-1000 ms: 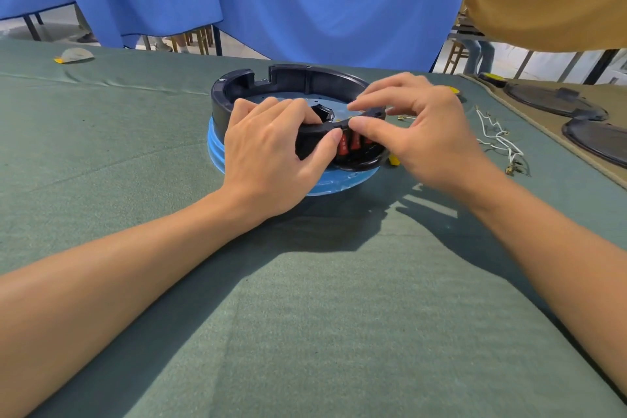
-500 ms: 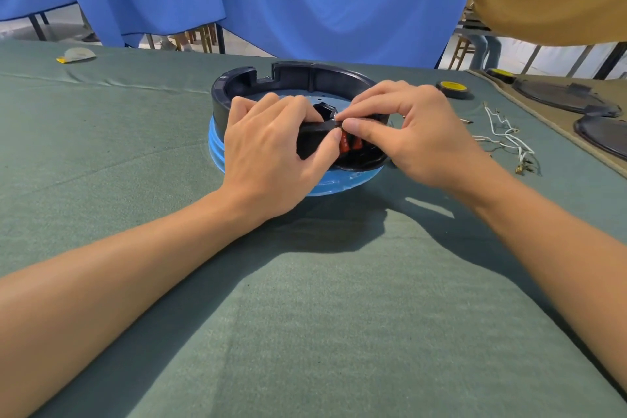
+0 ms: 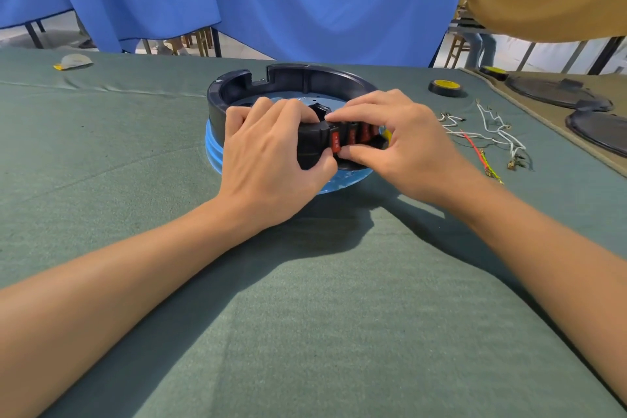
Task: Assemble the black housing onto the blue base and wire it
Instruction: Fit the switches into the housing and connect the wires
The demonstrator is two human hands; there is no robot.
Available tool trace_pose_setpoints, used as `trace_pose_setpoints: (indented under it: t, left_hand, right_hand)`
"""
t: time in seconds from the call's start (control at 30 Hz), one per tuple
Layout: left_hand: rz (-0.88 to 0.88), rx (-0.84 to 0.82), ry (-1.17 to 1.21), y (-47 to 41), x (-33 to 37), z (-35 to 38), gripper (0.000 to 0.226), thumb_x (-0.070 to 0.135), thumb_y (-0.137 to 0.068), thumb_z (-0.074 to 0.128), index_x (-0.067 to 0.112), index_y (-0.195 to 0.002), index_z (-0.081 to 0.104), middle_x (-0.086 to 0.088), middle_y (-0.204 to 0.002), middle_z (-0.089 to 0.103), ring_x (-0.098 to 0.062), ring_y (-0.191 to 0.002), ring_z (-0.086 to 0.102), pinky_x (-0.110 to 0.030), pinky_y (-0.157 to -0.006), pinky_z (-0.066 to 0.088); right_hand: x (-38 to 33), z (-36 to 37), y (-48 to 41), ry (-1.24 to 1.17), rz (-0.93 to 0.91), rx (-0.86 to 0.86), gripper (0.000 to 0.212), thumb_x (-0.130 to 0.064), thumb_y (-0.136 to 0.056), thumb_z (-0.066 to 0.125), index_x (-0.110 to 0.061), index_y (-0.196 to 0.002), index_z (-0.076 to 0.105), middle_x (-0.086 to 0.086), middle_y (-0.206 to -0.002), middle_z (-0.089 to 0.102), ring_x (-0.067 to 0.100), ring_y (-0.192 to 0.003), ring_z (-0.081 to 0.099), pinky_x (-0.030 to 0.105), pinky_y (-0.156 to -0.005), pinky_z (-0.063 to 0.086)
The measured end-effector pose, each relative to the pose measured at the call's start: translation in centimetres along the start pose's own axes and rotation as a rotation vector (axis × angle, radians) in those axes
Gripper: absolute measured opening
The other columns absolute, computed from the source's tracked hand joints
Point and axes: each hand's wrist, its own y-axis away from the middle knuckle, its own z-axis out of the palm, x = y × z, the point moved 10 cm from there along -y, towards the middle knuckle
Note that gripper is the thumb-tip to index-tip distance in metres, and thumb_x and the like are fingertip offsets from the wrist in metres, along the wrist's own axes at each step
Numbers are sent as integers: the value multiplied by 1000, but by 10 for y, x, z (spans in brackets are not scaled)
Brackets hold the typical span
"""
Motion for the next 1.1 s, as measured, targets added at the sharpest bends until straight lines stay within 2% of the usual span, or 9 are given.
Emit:
trace_pose_setpoints:
  t: [0.1, 0.2, 0.4, 0.5, 0.57, 0.63, 0.9, 1.1]
  left_hand:
    - [-9, 0, 13, 0, 0, 1, 43, 38, -76, 62, 11, -109, 60, 3, -89, 64, -22, -88, 57, -33, -87, 28]
    - [2, -1, 24, -1, 0, 1, 44, 38, -76, 61, 11, -111, 59, 4, -88, 63, -21, -88, 57, -33, -86, 27]
    - [20, 29, 63, -2, 1, -3, 36, 44, -86, 54, 11, -96, 65, 5, -86, 68, -23, -81, 57, -36, -83, 30]
    - [2, 54, 67, -2, -1, -5, 32, 42, -87, 60, 11, -90, 66, 4, -81, 68, -23, -77, 58, -35, -82, 30]
    - [-8, 61, 92, -3, -1, -6, 28, 38, -86, 63, 10, -86, 66, 6, -77, 66, -23, -75, 57, -35, -81, 29]
    - [-19, 63, 112, -3, -1, -7, 25, 35, -85, 64, 10, -81, 64, 8, -73, 61, -22, -72, 55, -36, -80, 29]
    - [-33, 64, 145, -2, -3, -10, 34, 42, -85, 53, 11, -78, 63, 10, -70, 57, -19, -70, 53, -34, -79, 29]
    - [23, 80, 89, -1, 0, -10, 33, 40, -88, 56, 9, -78, 63, 5, -69, 62, -21, -68, 54, -39, -76, 34]
  right_hand:
    - [0, 1, 1, 5, -11, 35, 37, -11, -78, 77, -20, -114, 71, -10, -108, 63, 19, -108, 52, 21, -94, 37]
    - [-2, 0, 0, 43, -30, 57, 36, -12, -78, 76, -20, -113, 71, -6, -110, 67, 19, -108, 53, 18, -91, 35]
    - [-1, 1, 2, 38, -48, 32, 34, -13, -84, 71, -23, -116, 70, -7, -114, 66, 13, -107, 51, 9, -92, 32]
    - [-3, -1, 4, 29, -64, 76, 31, -14, -85, 71, -21, -114, 71, -5, -112, 68, 17, -106, 54, 26, -96, 39]
    - [-5, -3, 5, 38, -73, 117, 29, -15, -84, 71, -20, -112, 72, -4, -110, 69, 20, -105, 56, 41, -94, 44]
    - [-8, -4, 7, 68, -88, 149, 29, -17, -83, 71, -19, -112, 73, -4, -109, 70, 22, -104, 57, 48, -90, 45]
    - [-11, -2, 8, 93, -102, 132, 29, -27, -85, 62, -25, -113, 71, -9, -108, 68, 17, -102, 54, 48, -90, 42]
    - [-16, -3, 10, 113, -126, 180, 26, -18, -84, 69, -21, -109, 74, -6, -103, 70, 21, -96, 57, 48, -86, 44]
